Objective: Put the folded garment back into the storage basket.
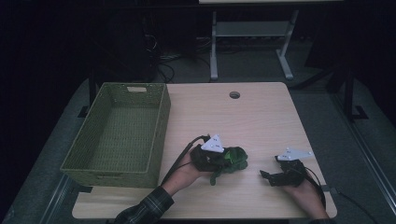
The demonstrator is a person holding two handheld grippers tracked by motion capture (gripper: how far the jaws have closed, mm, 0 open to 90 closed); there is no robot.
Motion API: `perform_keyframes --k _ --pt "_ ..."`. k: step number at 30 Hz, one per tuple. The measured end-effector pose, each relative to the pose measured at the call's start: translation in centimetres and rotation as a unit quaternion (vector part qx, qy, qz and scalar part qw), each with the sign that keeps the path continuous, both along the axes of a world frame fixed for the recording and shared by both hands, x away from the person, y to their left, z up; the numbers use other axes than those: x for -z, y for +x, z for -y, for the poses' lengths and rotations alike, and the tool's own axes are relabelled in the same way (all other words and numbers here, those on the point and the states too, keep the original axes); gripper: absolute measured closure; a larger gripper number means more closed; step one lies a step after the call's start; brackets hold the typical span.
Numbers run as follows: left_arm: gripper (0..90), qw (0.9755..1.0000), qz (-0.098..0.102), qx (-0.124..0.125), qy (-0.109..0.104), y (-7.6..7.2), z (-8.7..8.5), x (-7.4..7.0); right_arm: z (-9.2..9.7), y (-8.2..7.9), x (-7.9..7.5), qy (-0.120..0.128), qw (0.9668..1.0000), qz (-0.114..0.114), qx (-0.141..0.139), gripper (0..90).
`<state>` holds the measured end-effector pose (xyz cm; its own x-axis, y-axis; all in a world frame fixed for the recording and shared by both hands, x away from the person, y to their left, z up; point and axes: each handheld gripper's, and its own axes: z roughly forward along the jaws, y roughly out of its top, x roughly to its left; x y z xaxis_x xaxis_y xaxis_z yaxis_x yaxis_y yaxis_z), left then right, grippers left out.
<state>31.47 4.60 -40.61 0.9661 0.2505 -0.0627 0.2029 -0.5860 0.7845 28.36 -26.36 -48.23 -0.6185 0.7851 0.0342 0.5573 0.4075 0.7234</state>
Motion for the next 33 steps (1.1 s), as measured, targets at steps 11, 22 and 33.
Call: perform_keyframes --k 11,22,33 --pt "75.9 0.9998 -0.006 -0.013 -0.013 1.0 -2.3 -3.8 0.0 0.0 0.0 0.000 1.0000 0.000 -0.001 12.4" --pt "75.6 0.9989 -0.015 -0.032 -0.032 1.9 -5.8 -7.1 0.0 0.0 0.0 0.000 1.0000 -0.001 0.000 12.4" --pt "75.4 0.9974 -0.009 -0.061 -0.037 3.0 -9.7 -10.1 0.0 0.1 0.0 -0.001 1.0000 0.000 0.000 12.4"
